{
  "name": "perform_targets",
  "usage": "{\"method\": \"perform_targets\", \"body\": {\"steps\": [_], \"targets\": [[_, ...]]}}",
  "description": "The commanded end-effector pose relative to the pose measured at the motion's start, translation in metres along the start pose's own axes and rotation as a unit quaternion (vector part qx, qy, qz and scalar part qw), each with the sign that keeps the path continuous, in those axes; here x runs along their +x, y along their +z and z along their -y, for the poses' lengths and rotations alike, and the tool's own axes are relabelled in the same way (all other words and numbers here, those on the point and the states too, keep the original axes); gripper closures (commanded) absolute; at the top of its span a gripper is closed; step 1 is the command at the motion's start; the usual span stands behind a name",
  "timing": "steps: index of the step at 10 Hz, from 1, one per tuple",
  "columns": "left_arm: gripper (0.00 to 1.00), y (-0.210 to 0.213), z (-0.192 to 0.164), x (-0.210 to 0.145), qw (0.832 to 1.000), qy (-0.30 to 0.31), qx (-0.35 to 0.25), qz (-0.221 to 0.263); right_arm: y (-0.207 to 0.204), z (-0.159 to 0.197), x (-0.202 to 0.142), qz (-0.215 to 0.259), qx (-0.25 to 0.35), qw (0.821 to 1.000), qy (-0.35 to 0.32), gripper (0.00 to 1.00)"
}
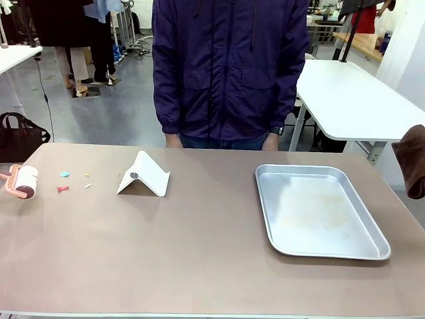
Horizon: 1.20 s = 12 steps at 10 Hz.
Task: Clean the surface of the table.
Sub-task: Clean the area not pointed to by the person.
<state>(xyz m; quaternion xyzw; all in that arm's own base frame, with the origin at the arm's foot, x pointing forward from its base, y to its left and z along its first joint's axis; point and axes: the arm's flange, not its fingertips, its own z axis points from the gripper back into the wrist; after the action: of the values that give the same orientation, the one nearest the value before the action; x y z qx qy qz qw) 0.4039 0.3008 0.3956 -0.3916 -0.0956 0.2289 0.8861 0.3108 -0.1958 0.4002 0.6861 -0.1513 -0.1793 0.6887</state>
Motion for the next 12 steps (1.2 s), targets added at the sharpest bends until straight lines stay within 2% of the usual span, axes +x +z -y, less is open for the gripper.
{"method": "perform_targets", "body": {"steps": [1,4,8,12], "targets": [[0.97,-0.005,0.006,0.011,1.0,0.025,-0.006,-0.006,0.001,-0.004,0.0,0.003,0.015,1.0,0.003,0.9],[0.97,-0.025,0.002,0.018,0.999,0.035,-0.002,-0.015,0.001,-0.004,0.0,0.003,0.015,1.0,0.003,0.9],[0.97,-0.04,0.004,0.014,1.0,0.012,-0.002,-0.019,0.001,-0.004,0.0,0.003,0.015,1.0,0.003,0.9],[0.97,-0.05,0.014,0.013,0.999,-0.005,0.003,0.034,0.001,-0.004,0.0,0.003,0.015,1.0,0.003,0.9]]}}
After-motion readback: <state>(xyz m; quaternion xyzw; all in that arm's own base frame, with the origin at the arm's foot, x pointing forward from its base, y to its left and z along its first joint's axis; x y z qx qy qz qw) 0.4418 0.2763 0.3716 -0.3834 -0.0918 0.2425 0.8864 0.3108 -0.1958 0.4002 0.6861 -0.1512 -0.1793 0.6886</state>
